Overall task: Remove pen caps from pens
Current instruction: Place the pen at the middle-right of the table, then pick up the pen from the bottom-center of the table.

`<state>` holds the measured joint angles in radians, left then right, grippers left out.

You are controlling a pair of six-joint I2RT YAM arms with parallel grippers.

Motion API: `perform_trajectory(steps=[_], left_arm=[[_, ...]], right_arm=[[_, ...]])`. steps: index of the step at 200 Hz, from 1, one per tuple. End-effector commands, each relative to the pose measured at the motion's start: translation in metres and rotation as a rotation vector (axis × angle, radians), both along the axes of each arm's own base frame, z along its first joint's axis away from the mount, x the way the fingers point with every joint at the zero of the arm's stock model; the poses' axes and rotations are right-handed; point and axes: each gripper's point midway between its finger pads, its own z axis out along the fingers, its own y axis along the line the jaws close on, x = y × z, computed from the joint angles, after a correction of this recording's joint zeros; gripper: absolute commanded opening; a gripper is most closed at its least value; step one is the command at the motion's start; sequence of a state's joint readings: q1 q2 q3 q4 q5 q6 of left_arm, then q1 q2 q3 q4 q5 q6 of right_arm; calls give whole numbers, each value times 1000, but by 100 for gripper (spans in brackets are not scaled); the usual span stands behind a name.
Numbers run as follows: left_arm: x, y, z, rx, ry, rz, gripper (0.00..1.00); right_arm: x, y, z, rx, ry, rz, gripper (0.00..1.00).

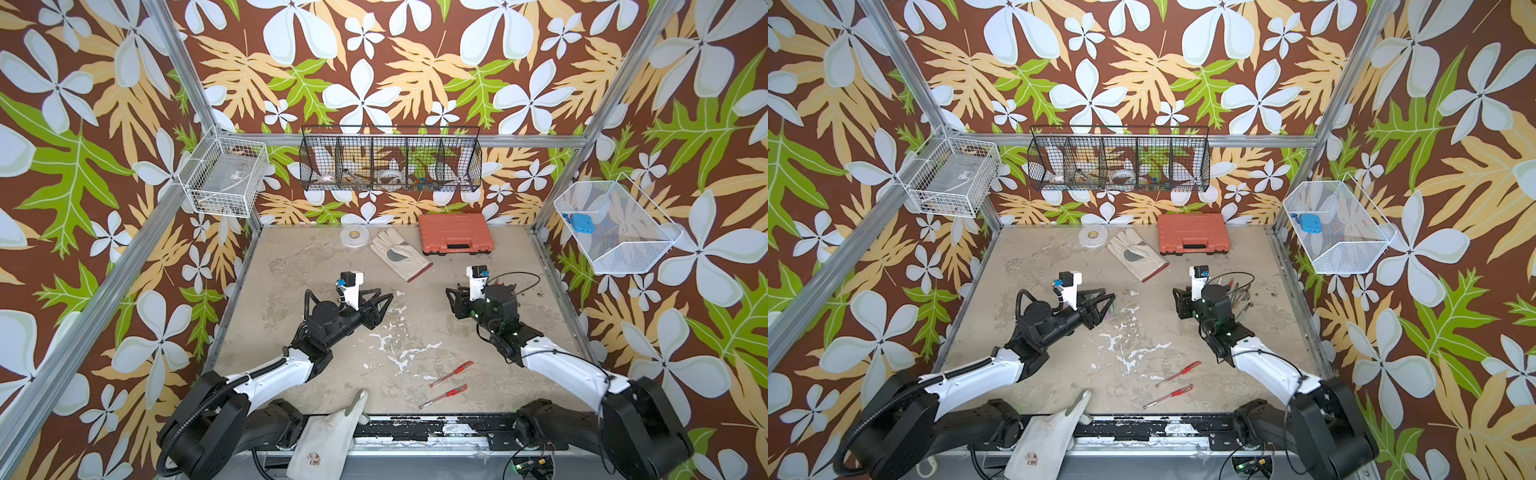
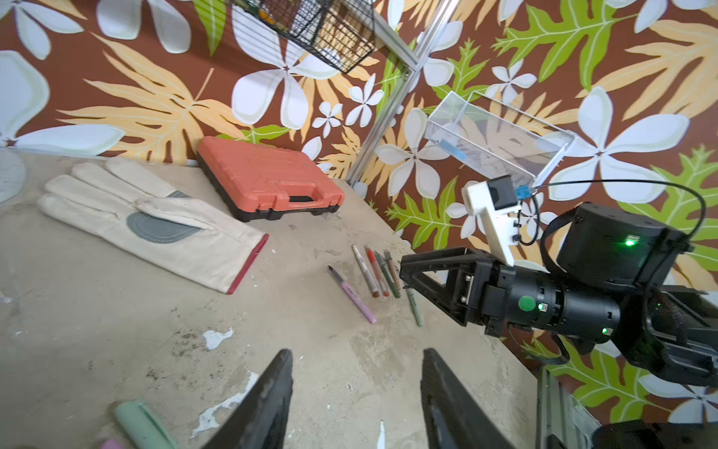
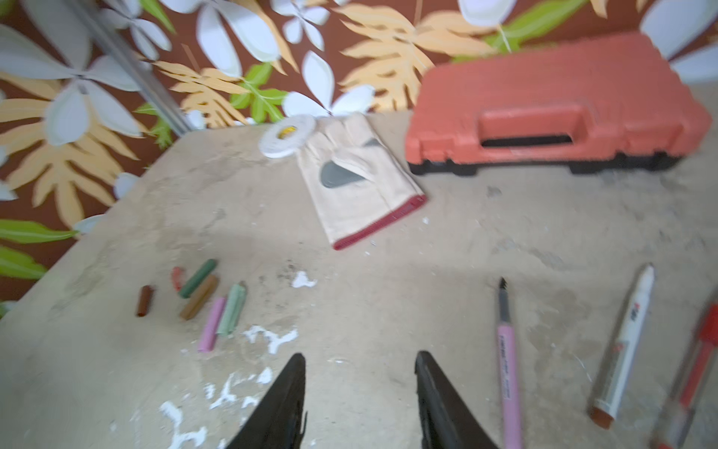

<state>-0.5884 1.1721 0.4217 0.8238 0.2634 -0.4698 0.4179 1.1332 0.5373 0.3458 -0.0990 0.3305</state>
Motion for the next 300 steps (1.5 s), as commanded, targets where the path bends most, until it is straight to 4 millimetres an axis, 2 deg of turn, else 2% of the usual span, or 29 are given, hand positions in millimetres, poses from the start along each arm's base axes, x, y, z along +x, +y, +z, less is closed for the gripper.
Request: perform_trajectory(steps=[1, 18, 35, 71, 91, 106, 119, 141, 157, 176, 199, 227, 277, 300], left_arm=[[-19, -9, -7, 4, 99, -53, 55], [-30, -5, -22, 23, 216, -38, 55], [-41, -1, -41, 67, 316, -42, 55], [-64, -11, -66, 169, 379, -122, 53], [-82, -30, -77, 260, 376, -185, 50], [-95, -45, -85, 330, 360, -242, 51], [-108, -58, -91, 395, 334, -296, 54], [-124, -75, -102, 473, 298, -374, 56], [-131, -82, -108, 512, 283, -411, 55], [-138, -89, -115, 560, 270, -446, 53], [-145, -96, -120, 604, 249, -479, 51], [-152, -103, -125, 625, 232, -505, 51], [-169, -116, -153, 720, 220, -548, 48], [-167, -123, -165, 765, 220, -536, 47]], right_arm=[[-19, 10, 29, -71, -77, 107, 48], [-33, 12, 48, -84, -69, 153, 49], [-45, 8, 51, -85, -33, 163, 49], [-67, -11, 21, -50, 92, 84, 48], [-80, -16, 5, 25, 179, 50, 46], [-95, -12, -8, 94, 247, 69, 45], [-105, -17, -18, 106, 317, 45, 44], [-119, -33, -24, 103, 390, -33, 42], [-129, -37, -25, 137, 435, -57, 43], [-139, -34, -36, 182, 534, -70, 43], [-148, -36, -56, 147, 671, -104, 40], [-153, -42, -76, 65, 747, -121, 40], [-161, -53, -83, 7, 771, -151, 36], [-162, -54, -84, -12, 781, -148, 36]])
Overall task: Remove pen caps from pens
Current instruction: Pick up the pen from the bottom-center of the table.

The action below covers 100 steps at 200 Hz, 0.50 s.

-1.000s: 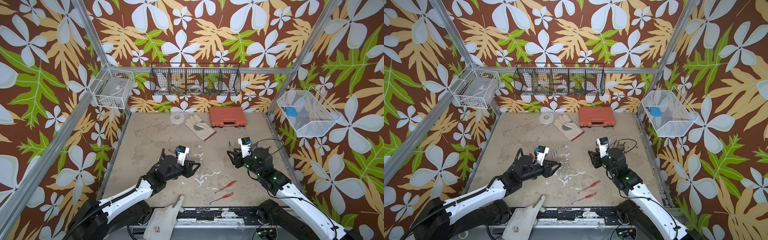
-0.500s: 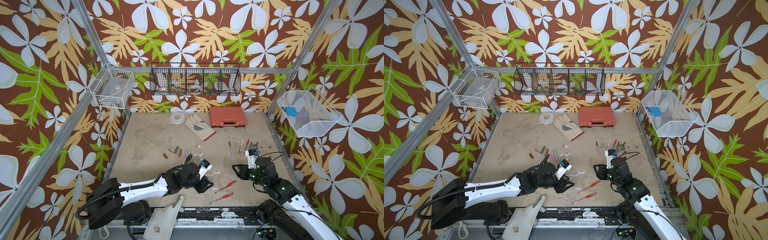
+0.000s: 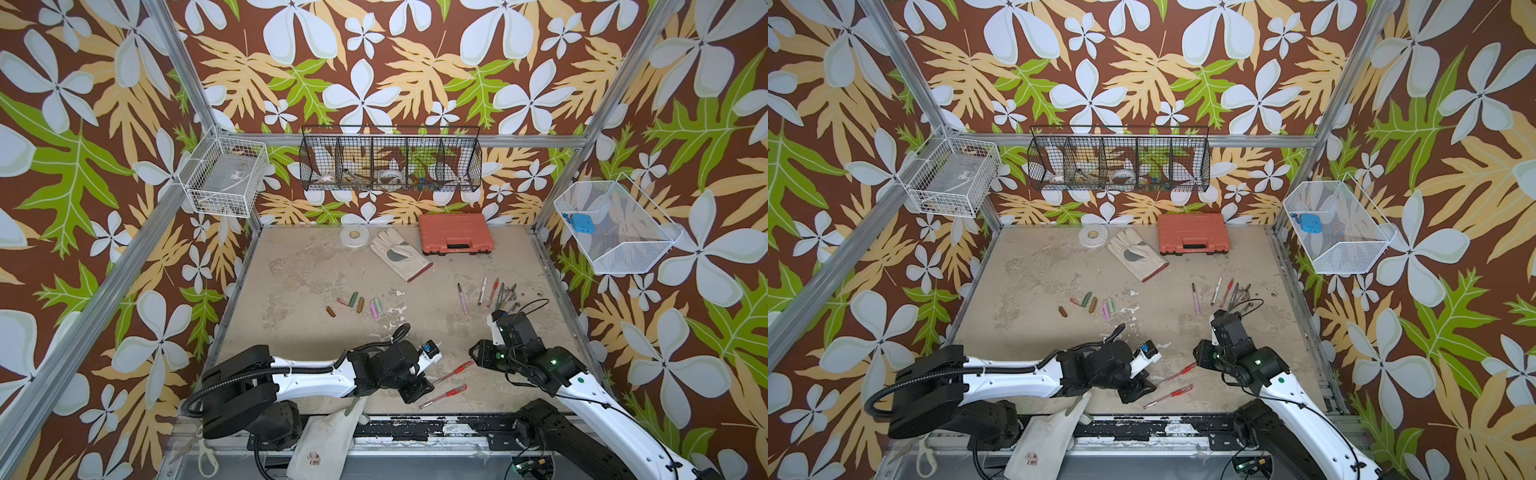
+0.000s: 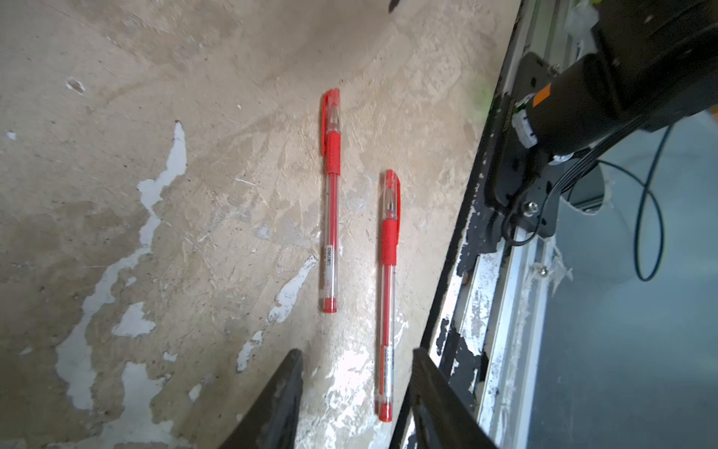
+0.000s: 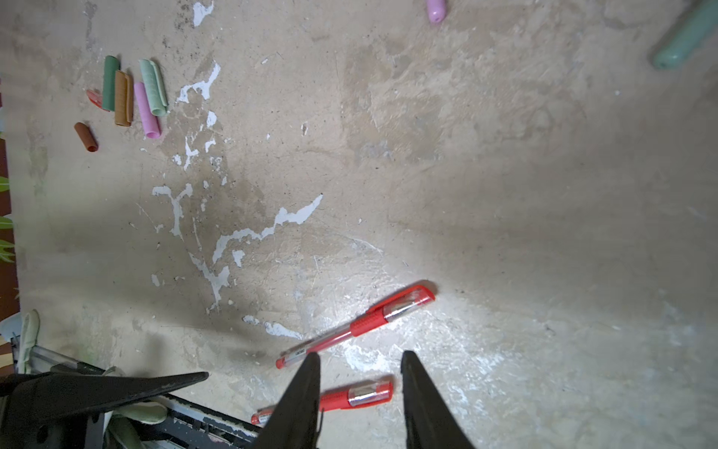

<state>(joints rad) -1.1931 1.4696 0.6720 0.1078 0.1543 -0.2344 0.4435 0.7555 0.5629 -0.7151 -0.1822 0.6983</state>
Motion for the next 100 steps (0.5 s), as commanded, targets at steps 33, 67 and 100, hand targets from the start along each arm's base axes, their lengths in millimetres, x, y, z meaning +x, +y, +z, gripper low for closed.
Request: perform_trajectory(steps=[33, 67, 100], left_arm=[[16, -17, -10, 24, -73, 50, 42], [18, -34, -20, 48, -73, 45, 38], [20, -44, -26, 67, -94, 42, 37]], right_arm=[[-5, -2, -4, -22, 16, 20, 36], [-4, -1, -2, -12, -4, 28, 35], [-5, 0, 2, -3, -8, 31, 35]])
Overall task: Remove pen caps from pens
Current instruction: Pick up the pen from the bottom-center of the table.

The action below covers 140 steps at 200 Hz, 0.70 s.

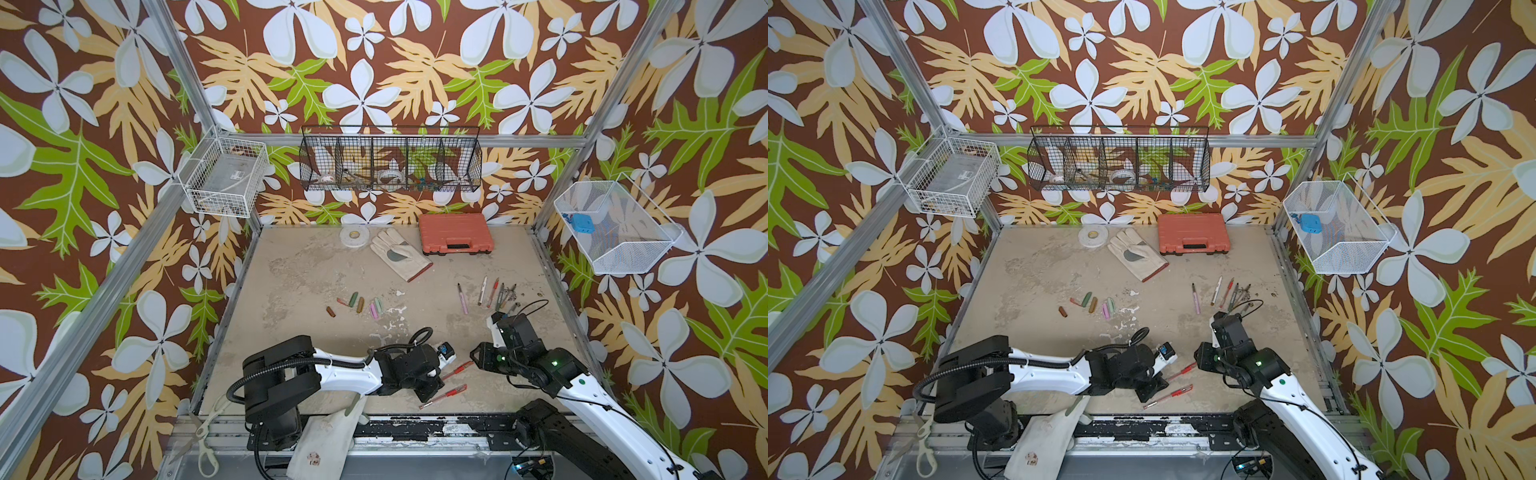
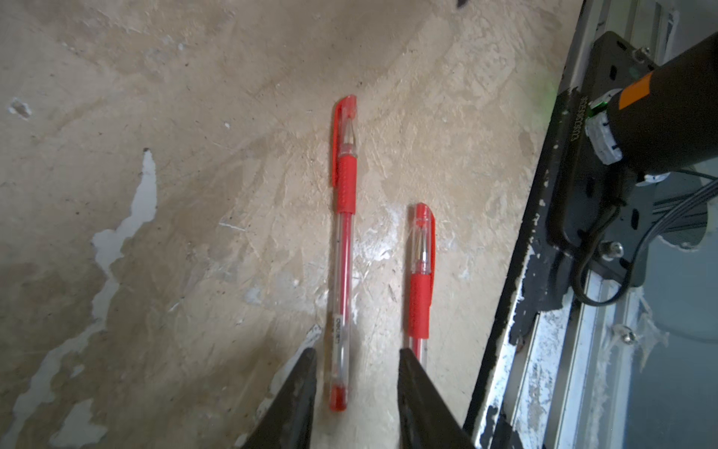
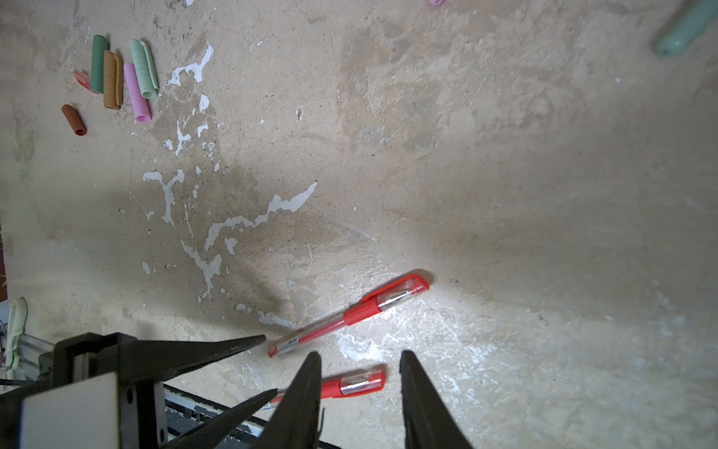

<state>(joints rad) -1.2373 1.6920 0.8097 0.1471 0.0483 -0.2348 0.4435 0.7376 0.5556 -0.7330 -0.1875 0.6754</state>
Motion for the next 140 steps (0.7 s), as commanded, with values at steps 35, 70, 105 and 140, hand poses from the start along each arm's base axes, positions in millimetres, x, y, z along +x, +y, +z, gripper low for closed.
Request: perform_trajectory(steps=[35, 70, 105, 140], left_arm=[[11, -12, -8, 33, -72, 16, 36], [16, -14, -19, 63, -94, 25, 32], [21, -9, -25, 90, -122, 52, 27], [21, 6, -37, 145, -156, 83, 23]], right_arm=[[0, 2, 8, 14, -26, 12, 35], [-1, 2, 6, 21, -23, 9, 35], [0, 1, 7, 17, -33, 12, 35], [1, 3, 13, 22, -38, 16, 35]])
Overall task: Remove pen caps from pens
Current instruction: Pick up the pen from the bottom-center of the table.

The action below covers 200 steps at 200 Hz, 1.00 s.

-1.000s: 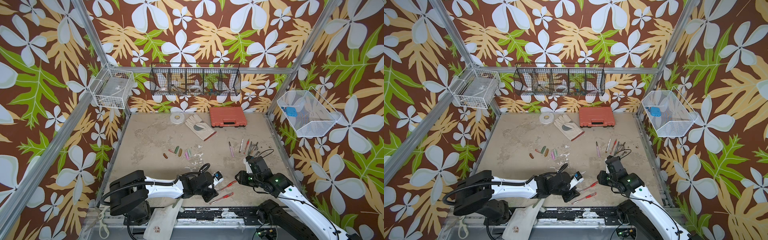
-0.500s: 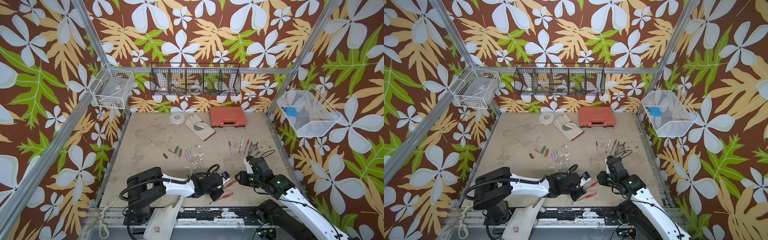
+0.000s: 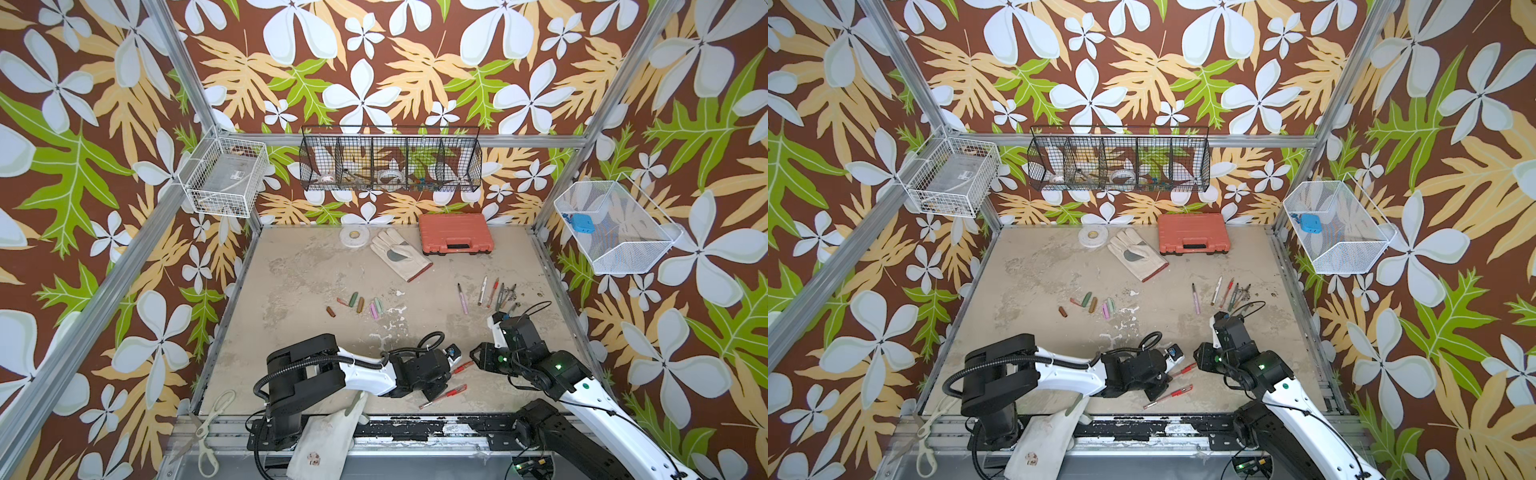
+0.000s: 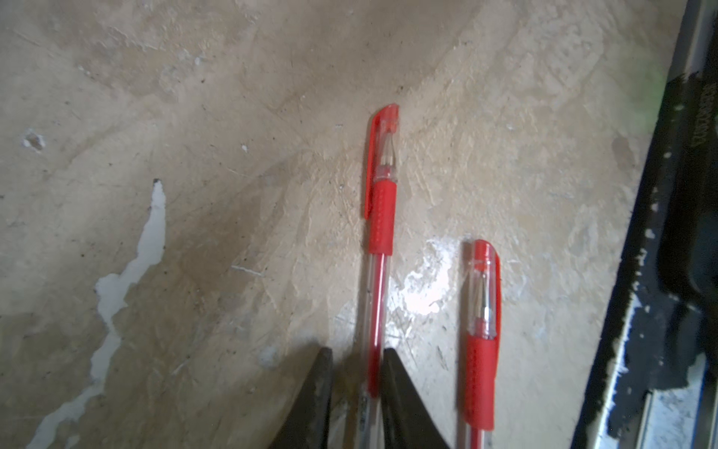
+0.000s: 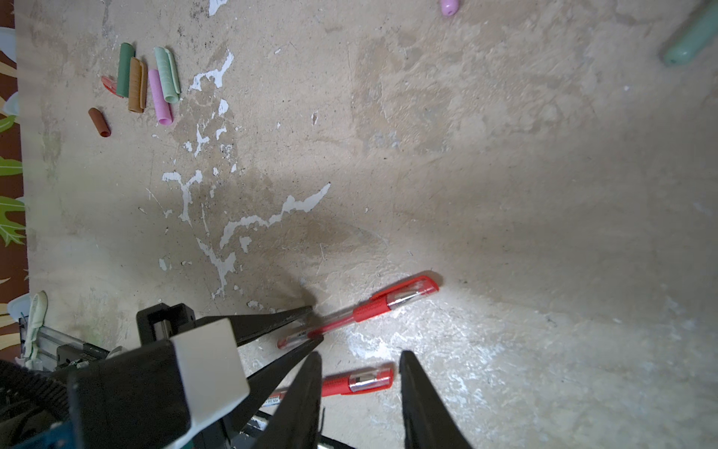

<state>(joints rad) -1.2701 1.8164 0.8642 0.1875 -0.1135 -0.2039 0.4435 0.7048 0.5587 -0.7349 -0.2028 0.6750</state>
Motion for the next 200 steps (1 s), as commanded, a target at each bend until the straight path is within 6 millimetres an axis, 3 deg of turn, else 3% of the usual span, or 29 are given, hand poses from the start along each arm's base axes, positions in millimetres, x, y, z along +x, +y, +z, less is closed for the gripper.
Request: perform_trajectory(steps=[1, 46, 126, 165, 200], left_arm=[[3, 18, -14, 73, -32, 36, 22], [19, 44, -22, 148, -94, 159, 17], [23, 59, -30, 173, -85, 234, 11], [33, 64, -12, 71, -21, 284, 9], [42, 65, 23, -56, -9, 289, 8]], right_arm=[[2, 0, 5, -4, -13, 8, 35], [2, 0, 7, -2, -19, 5, 35], [3, 5, 13, 33, -25, 4, 33], [10, 8, 27, 51, -55, 2, 33], [21, 20, 47, 100, -114, 30, 35]])
